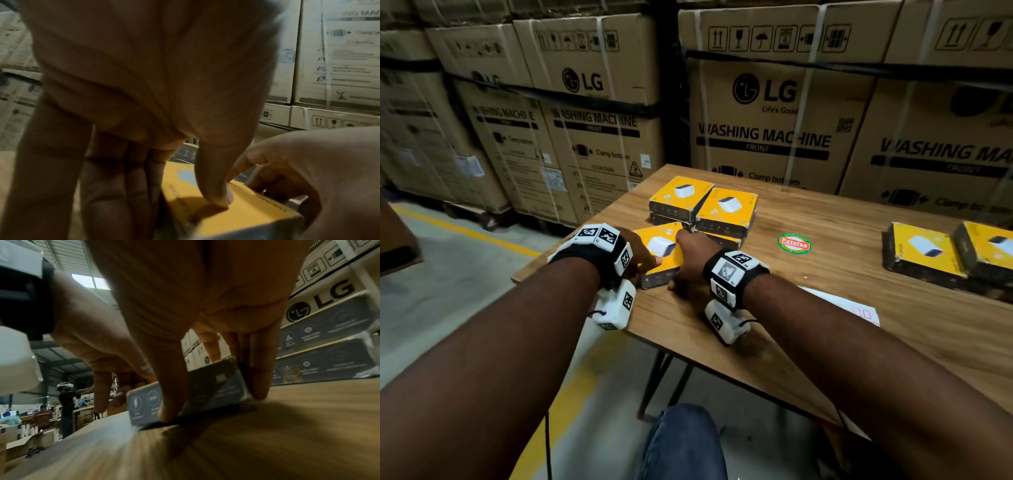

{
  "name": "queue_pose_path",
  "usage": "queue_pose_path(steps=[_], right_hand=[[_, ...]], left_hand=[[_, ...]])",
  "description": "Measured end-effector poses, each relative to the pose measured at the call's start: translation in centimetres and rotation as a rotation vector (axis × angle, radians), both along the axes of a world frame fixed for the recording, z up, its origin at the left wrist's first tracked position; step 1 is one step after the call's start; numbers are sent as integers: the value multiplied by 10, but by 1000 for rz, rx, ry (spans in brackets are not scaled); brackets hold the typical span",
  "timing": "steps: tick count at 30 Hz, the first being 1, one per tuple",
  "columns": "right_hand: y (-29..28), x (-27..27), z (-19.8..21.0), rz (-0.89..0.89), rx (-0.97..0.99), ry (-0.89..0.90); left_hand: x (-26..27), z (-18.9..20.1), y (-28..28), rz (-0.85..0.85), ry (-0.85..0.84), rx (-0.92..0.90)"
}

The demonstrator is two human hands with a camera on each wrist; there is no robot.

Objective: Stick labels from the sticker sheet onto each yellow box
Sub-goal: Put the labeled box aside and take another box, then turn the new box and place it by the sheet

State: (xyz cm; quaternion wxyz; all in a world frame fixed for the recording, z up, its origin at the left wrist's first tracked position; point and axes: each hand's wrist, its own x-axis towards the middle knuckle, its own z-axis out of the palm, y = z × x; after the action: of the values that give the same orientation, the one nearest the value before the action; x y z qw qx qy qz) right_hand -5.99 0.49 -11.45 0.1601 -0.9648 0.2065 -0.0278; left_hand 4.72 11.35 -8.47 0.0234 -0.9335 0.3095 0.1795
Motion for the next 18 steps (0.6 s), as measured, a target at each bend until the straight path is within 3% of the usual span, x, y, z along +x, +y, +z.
queue_pose_path(steps=[6, 12, 16, 18], right_hand=[[-22, -23, 11, 15, -21, -4], [-41, -51, 32, 111, -18, -129], [-59, -78, 42, 121, 78, -272], [-70, -92, 46, 103, 98, -356]], left_hand=[[-5, 25, -19, -25, 260, -23], [-7, 50, -38, -24, 235, -84], [-20, 63, -51, 10, 416, -212], [-36, 74, -60, -50, 329, -243]])
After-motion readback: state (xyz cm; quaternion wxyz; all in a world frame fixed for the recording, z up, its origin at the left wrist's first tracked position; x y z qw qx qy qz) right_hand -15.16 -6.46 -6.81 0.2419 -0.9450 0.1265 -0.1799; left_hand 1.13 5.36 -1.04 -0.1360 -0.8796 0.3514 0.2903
